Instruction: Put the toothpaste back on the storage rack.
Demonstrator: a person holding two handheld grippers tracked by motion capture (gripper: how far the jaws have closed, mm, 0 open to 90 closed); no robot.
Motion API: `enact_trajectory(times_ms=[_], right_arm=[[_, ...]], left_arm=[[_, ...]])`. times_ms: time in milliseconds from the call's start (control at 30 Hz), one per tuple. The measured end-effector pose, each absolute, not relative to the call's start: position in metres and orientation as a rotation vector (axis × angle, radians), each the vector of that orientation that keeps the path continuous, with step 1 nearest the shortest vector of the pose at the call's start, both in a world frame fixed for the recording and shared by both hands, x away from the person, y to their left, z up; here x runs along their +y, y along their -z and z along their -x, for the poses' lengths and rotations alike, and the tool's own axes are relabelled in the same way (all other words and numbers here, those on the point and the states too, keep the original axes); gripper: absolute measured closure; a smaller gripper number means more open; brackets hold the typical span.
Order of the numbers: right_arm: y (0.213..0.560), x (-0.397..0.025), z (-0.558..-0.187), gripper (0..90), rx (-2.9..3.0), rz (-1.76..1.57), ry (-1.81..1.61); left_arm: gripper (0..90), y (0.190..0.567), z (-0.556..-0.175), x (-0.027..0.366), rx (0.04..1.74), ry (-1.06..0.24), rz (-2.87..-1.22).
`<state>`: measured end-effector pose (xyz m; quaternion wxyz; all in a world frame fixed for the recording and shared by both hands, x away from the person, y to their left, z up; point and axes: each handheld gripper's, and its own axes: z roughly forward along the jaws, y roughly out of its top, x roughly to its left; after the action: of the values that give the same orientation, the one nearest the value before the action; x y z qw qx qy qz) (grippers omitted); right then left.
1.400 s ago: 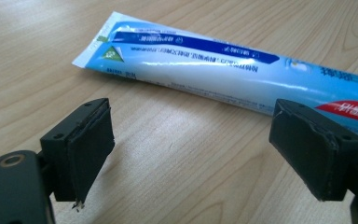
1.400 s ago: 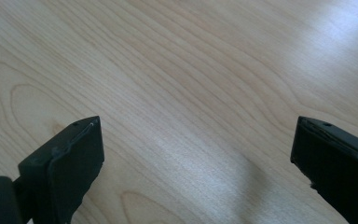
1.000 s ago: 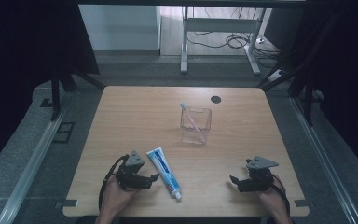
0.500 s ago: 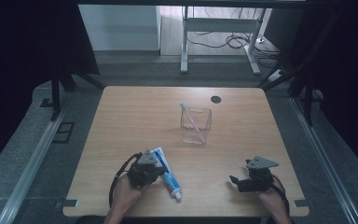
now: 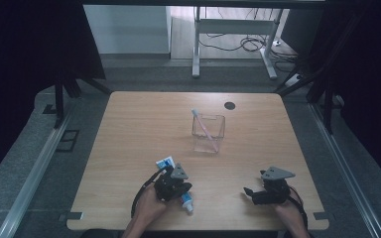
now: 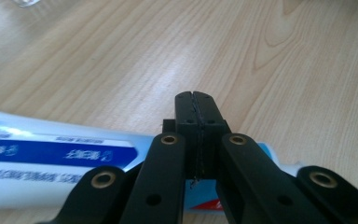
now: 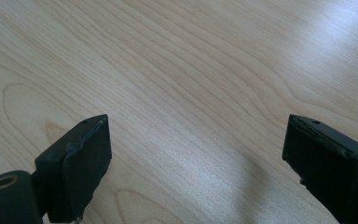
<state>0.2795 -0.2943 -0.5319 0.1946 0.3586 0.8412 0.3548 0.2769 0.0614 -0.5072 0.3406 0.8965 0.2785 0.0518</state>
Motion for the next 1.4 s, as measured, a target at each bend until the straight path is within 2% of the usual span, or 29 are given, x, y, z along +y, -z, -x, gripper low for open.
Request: enact_trajectory(times_ms=[600,1400], right_arm=[[0.532,-0.295,-0.280,9.4,2.360,-1.016,-0.994],[0.533,-0.295,-0.280,9.9,2.359,-1.018,-0.991]], left_arm=[[89.7,0.509,-0.270,0.067,0.751,-0.104,-2.358],[89.7,0.510,-0.268,0.107,0.825,-0.143,-2.435]])
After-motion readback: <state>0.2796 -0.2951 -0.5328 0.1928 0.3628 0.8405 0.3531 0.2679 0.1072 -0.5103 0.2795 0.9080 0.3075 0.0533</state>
